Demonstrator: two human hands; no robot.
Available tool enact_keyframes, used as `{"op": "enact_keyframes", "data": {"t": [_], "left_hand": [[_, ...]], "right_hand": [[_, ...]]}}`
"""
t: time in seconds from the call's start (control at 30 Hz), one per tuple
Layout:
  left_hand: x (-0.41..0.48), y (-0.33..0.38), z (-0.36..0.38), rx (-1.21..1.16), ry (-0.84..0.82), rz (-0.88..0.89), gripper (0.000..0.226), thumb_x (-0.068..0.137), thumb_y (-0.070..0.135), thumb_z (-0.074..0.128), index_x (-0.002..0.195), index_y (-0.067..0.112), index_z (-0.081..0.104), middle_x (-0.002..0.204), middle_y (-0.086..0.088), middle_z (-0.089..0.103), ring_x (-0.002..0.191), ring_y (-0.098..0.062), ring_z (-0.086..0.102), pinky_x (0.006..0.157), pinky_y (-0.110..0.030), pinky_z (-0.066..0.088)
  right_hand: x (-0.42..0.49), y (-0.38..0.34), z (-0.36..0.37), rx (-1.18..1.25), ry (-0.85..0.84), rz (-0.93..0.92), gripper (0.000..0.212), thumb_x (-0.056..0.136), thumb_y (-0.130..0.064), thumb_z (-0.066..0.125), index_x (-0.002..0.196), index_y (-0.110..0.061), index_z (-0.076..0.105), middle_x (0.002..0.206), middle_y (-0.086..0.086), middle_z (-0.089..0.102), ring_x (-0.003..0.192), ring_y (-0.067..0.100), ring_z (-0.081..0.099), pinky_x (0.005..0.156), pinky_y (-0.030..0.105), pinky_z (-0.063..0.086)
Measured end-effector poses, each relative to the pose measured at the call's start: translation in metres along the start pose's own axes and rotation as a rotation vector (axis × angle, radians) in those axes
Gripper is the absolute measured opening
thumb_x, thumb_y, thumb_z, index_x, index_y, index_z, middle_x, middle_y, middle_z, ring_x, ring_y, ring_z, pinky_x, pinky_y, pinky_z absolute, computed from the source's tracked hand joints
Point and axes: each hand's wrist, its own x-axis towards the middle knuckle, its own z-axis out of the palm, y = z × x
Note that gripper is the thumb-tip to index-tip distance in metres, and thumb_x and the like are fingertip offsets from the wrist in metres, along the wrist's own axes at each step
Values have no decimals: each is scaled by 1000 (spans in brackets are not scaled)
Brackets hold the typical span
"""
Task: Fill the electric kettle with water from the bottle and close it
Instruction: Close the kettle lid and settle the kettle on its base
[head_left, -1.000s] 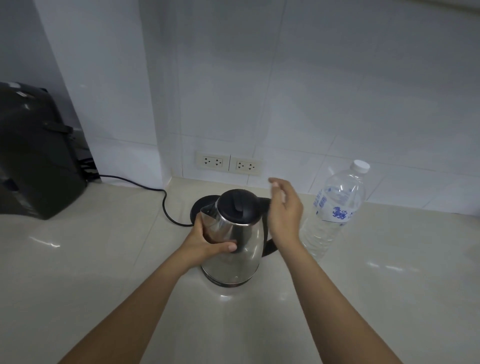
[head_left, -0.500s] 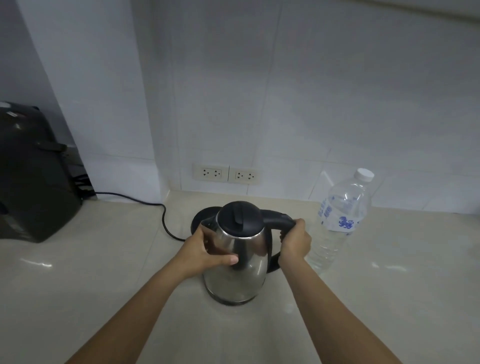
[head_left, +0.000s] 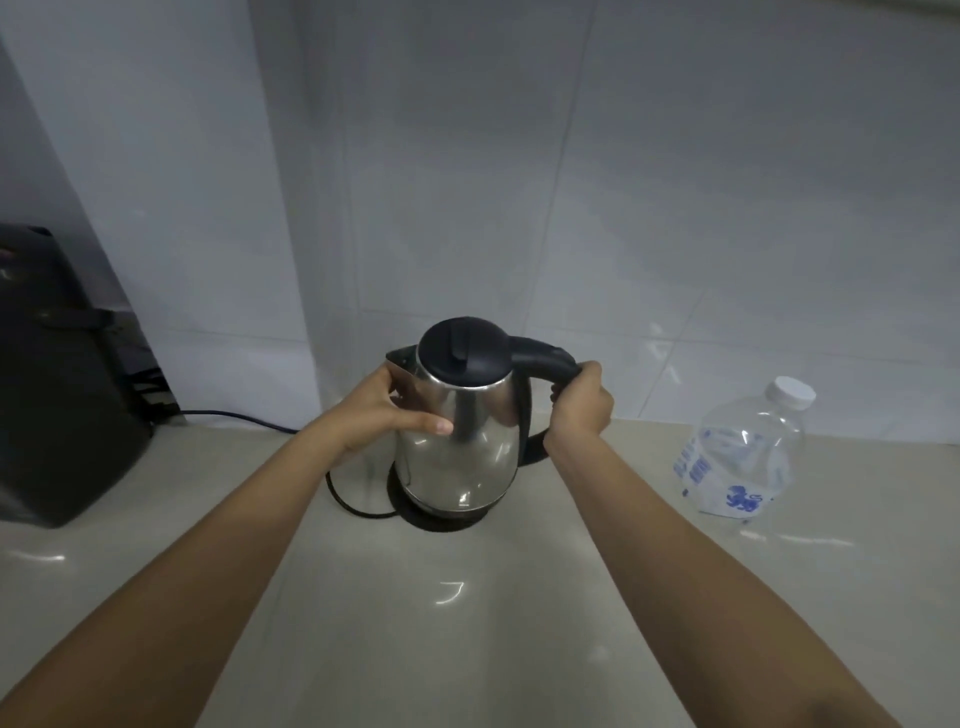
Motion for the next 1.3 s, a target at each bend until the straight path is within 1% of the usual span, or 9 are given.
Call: {"op": "enact_keyframes", "data": {"t": [0.1, 0.23, 0.37, 0.5, 0.6, 0.83, 0.93, 1.1, 1.3], "left_hand": [[15, -6, -4, -16, -12, -3, 80, 33, 43, 87, 103, 27, 52, 107, 0, 57, 115, -25, 55, 106, -47, 42], [30, -14, -7, -4, -45, -40, 85, 32, 47, 87, 107, 28, 51, 116, -2, 56, 116, -23, 53, 105, -47, 43], [34, -19, -6, 13, -97, -46, 80, 29, 48, 87, 100, 33, 53, 114, 1, 59, 113, -19, 55, 102, -41, 45], [37, -22, -7, 23, -100, -18, 72, 35, 45, 84, 101, 29, 59, 115, -6, 62, 112, -22, 57, 101, -40, 46], [39, -29, -9, 38, -102, -28, 88, 32, 48, 88, 111, 21, 60, 114, -9, 63, 112, -25, 58, 100, -41, 47], [39, -43, -3, -58, -63, -60, 86, 34, 47, 88, 109, 32, 49, 114, 2, 57, 114, -19, 54, 104, -41, 43], [33, -55, 6, -194, -47, -58, 104, 35, 48, 91, 122, 26, 40, 115, 3, 54, 114, -16, 54, 97, -32, 45], [23, -66, 25, -430, 19, -9, 92, 51, 35, 83, 131, 26, 38, 125, 6, 57, 115, -10, 57, 86, -25, 47], [22, -67, 32, -501, 53, 0, 81, 53, 32, 82, 125, 31, 44, 115, 7, 62, 102, -9, 60, 71, -21, 47]], "right_hand": [[12, 9, 13, -12, -7, 16, 34, 88, -31, 40, 64, -14, 58, 71, 5, 60, 62, 19, 50, 58, 31, 38], [26, 20, 22, -23, 4, 49, 34, 88, -32, 40, 64, -15, 57, 70, 4, 59, 67, 20, 52, 69, 34, 41], [33, 33, 23, -31, 22, 63, 34, 88, -31, 40, 64, -15, 58, 69, 4, 59, 65, 20, 51, 64, 32, 39], [36, 40, 24, -31, 28, 87, 34, 87, -31, 40, 65, -14, 59, 68, 3, 60, 65, 20, 52, 63, 31, 40], [37, 42, 27, -44, 5, 88, 32, 85, -30, 41, 63, -13, 58, 69, 5, 60, 62, 20, 49, 64, 31, 40], [37, 44, 26, -60, -24, 70, 34, 86, -30, 41, 62, -14, 58, 64, 4, 59, 66, 21, 51, 65, 31, 41], [37, 45, 22, -95, -84, 41, 33, 88, -35, 43, 68, -17, 62, 72, 4, 63, 75, 20, 54, 75, 32, 42], [36, 44, 12, -113, -197, -130, 24, 92, -38, 50, 77, -26, 64, 83, -3, 62, 89, 17, 57, 88, 33, 44], [36, 39, 10, -134, -293, -85, 24, 89, -41, 54, 88, -19, 63, 95, 3, 62, 94, 19, 56, 88, 33, 41]]}}
